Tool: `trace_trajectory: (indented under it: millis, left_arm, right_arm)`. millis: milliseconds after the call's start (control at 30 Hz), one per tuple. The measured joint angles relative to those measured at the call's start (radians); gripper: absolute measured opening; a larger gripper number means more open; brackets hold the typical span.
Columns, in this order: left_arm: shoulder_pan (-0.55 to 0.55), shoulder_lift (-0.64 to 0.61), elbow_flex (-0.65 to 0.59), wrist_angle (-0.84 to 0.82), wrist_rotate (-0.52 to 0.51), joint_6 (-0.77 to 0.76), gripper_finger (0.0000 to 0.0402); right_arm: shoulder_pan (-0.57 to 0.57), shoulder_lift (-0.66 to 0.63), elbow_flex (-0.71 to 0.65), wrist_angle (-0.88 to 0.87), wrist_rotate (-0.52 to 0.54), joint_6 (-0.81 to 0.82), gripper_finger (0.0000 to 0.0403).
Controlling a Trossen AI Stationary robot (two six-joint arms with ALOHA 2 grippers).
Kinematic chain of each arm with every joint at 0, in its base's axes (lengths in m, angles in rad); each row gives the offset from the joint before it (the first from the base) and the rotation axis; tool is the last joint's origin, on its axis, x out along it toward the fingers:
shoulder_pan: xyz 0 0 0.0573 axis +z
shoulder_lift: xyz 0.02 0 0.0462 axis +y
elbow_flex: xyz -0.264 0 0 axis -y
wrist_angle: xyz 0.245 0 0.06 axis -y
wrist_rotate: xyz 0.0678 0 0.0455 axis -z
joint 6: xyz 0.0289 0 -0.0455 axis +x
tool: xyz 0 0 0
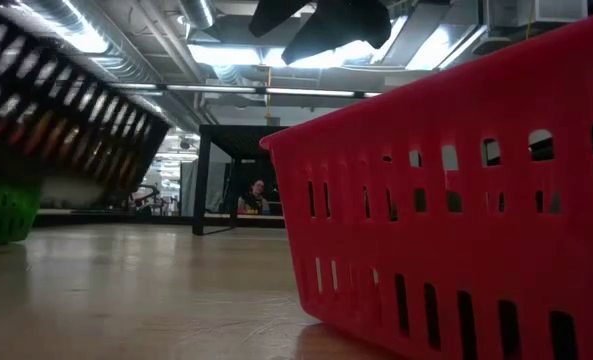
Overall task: Pick & Place Office Desk Supplies
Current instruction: Put the black bin on the shelf
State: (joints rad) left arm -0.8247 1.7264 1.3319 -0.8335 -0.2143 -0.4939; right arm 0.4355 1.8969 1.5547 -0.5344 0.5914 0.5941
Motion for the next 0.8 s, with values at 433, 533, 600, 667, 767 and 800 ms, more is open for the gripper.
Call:
trace_trajectory:
  millis: [433,533,600,667,767,800]
  left_arm:
    - [0.078,-0.129,0.071,-0.358,-0.228,-0.027,0.0003]
    - [0.127,-0.158,0.071,-0.360,-0.244,0.033,0.0003]
    - [0.166,-0.174,0.071,-0.356,-0.244,0.095,0.0003]
    - [0.212,-0.189,0.071,-0.340,-0.244,0.152,0.0003]
    - [0.280,-0.215,0.071,-0.320,-0.243,0.224,0.0003]
    - [0.300,-0.223,0.071,-0.303,-0.241,0.253,0.0003]
  right_arm:
    - [0.002,0.000,0.000,0.000,0.008,-0.008,0.0260]
    - [0.023,-0.001,0.000,-0.012,0.069,-0.022,0.0260]
    - [0.051,-0.018,-0.002,-0.028,0.135,-0.031,0.0260]
    - [0.087,-0.057,-0.002,-0.040,0.214,-0.041,0.0260]
    - [0.152,-0.125,0.000,-0.057,0.338,-0.057,0.0260]
    - [0.176,-0.145,0.000,-0.072,0.371,-0.063,0.0260]
